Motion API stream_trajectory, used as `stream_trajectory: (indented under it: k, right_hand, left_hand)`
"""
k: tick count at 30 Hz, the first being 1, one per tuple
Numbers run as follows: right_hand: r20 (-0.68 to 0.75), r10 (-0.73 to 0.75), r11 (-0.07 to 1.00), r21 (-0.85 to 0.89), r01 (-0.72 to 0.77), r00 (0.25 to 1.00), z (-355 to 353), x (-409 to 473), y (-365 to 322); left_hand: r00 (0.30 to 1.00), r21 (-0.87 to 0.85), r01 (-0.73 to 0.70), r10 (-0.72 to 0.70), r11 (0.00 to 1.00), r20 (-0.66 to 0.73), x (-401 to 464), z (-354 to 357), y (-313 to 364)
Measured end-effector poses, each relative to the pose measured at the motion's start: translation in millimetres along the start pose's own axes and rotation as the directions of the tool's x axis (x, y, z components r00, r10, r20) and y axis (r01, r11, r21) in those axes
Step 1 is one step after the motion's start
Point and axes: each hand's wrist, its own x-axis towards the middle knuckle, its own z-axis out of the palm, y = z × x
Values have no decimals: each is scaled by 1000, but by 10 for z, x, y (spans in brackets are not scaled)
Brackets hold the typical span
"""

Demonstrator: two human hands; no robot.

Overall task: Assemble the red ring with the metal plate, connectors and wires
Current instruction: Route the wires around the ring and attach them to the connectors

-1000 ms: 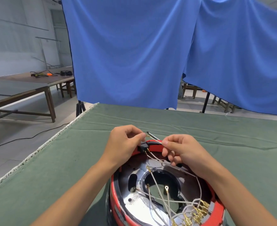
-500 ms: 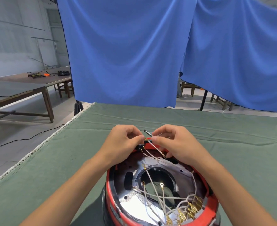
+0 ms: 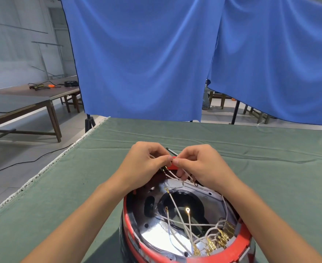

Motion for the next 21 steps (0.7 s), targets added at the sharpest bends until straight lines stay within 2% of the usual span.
stream_trajectory:
  k: [5, 7, 10, 12, 16, 21]
  right_hand:
    - [5, 7, 999, -46, -7, 1000, 38, -24, -36]
    - [-8, -17, 999, -40, 16, 1000, 36, -41, -78]
    - [-43, -47, 998, -53, 44, 998, 25, -62, -128]
    - [-78, -37, 996, -88, 30, 996, 51, -59, -130]
    - [-77, 11, 975, -222, -28, 997, 125, -9, -129]
    - [-52, 7, 916, -401, -27, 999, 140, 29, -226]
  left_hand:
    - [989, 60, 17, -8, 998, -147, 40, -30, -84]
    - [992, 98, 61, -50, 993, -113, 43, -14, -133]
    - [979, 116, 197, -202, 974, 38, 44, 1, -216]
    - [961, 132, 247, -260, 960, 91, 39, -14, -249]
    - [948, 163, 296, -311, 941, 72, 35, -39, -258]
    - [930, 248, 362, -366, 899, -30, 44, -46, -246]
